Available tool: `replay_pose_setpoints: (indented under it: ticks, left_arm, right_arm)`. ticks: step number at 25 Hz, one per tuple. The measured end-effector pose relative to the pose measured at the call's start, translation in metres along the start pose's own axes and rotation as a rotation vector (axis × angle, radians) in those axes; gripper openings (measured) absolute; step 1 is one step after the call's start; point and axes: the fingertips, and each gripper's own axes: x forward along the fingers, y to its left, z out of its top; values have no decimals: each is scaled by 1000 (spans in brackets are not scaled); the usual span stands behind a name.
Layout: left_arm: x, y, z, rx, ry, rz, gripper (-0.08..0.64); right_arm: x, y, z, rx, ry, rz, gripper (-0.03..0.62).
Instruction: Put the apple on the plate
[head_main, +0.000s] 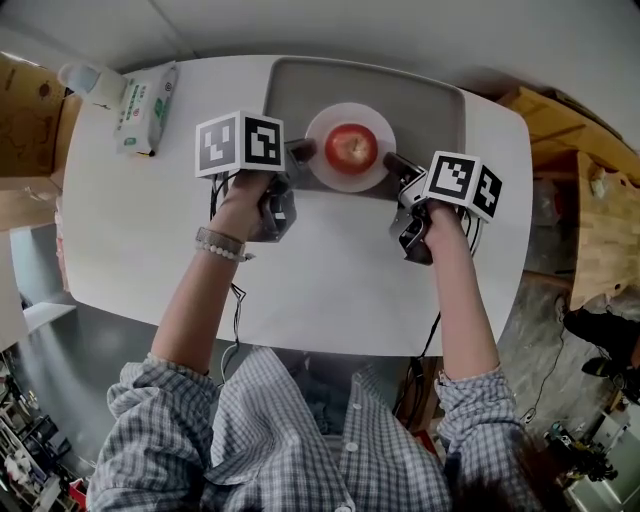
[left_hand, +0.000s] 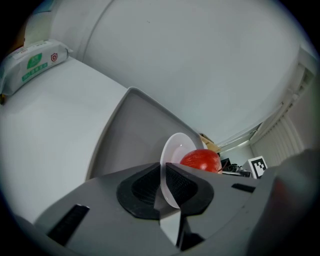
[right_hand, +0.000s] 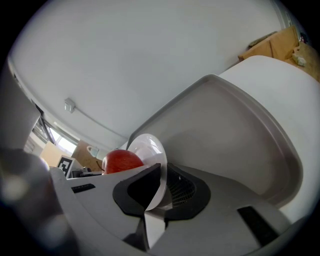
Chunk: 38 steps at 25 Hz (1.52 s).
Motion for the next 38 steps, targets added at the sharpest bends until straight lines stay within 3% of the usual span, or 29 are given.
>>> replay_pose_setpoints:
  ticks: [16, 23, 31, 34, 38]
  left_arm:
    - [6, 1, -1, 0, 10, -13, 37]
    - [1, 3, 1, -53, -2, -48, 40]
    - [-8, 6, 4, -39, -6, -40, 56]
    - [-17, 7, 8, -39, -31, -35, 58]
    - [-40, 6, 16, -22, -125, -12, 55]
  right_arm:
    - [2, 0, 4, -94, 16, -34, 49]
    - [0, -8, 5, -88, 2, -81, 49]
    - [-8, -8, 12, -89, -30, -80, 51]
    - [-14, -3, 15, -87, -56, -68, 51]
    - [-33, 7, 20, -98, -121, -46, 51]
